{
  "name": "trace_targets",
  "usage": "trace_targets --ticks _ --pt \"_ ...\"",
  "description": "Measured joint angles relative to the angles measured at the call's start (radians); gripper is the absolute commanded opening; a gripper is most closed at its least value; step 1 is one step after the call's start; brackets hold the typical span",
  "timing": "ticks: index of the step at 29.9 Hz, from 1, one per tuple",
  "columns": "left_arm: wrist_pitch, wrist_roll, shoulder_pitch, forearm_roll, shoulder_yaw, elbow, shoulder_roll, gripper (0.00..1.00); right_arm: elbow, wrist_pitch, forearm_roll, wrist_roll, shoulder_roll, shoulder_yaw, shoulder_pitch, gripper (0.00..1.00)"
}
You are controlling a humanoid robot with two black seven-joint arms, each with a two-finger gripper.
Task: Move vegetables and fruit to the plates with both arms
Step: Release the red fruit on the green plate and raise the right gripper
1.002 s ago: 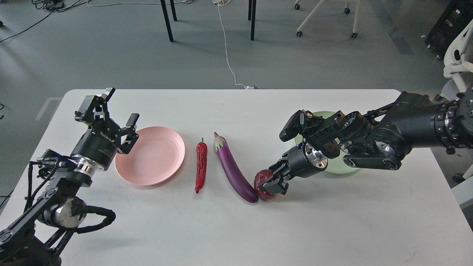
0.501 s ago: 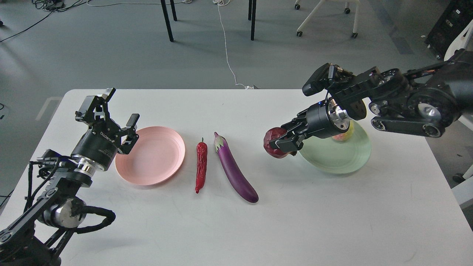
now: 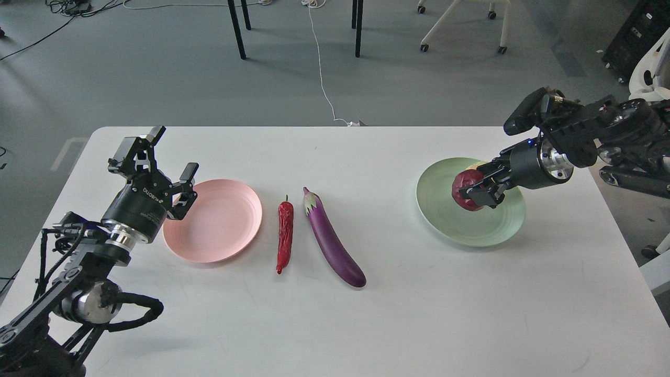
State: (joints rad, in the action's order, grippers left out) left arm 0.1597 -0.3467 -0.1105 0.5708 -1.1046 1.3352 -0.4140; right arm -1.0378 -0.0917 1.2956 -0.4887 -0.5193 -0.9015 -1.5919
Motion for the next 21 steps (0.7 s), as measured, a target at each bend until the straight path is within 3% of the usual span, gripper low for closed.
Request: trace_targets --ticks 1,11,21 --pt "0.0 0.0 0.0 0.0 0.0 0.0 0.0 0.98 0.005 0.001 -0.001 0.0 -0.001 0.001 0.008 0.93" --pt "0.011 -0.001 -0.006 0.0 0.0 0.001 -0.03 0.98 0.009 0.012 -0.045 0.0 -0.057 0.104 0.039 0.97" --pt "0.064 -0.039 -0.059 0.008 0.0 0.0 -0.11 0.98 0.0 0.0 -0.712 0.0 -0.138 0.618 0.323 0.97"
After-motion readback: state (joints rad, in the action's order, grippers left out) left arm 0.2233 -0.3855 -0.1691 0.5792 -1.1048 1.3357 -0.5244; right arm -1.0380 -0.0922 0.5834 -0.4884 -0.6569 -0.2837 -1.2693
